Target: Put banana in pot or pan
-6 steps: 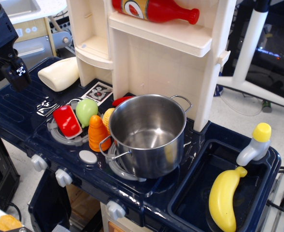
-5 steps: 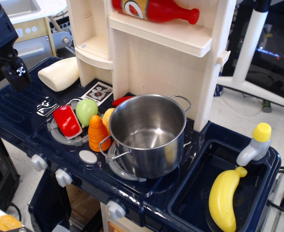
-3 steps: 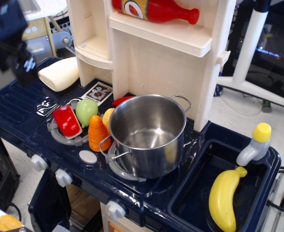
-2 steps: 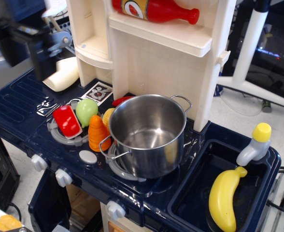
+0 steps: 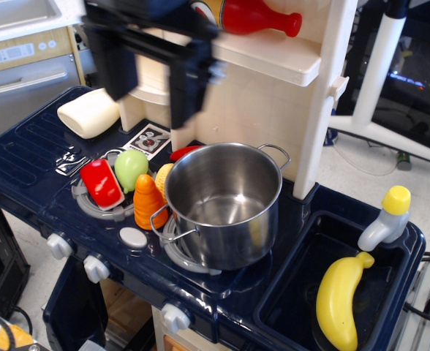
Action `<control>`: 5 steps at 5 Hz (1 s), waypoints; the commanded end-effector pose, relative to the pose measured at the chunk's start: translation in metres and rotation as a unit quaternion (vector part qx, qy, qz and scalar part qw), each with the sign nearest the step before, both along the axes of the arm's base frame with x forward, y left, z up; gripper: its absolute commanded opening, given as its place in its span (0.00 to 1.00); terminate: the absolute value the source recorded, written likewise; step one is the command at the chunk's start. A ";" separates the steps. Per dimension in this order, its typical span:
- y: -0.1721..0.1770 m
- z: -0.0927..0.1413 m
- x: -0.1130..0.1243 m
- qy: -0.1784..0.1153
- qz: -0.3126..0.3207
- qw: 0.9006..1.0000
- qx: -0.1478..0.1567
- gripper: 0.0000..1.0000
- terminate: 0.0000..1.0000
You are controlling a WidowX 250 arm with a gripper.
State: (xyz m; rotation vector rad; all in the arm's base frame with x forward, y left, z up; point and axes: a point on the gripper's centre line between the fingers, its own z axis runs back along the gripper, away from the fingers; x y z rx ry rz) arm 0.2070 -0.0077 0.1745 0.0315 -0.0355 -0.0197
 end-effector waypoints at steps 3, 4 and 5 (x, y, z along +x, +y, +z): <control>-0.184 -0.056 0.025 -0.052 0.074 0.996 0.015 1.00 0.00; -0.187 -0.086 0.027 -0.082 0.049 0.994 0.043 1.00 0.00; -0.175 -0.120 0.027 -0.094 0.050 0.992 0.067 1.00 0.00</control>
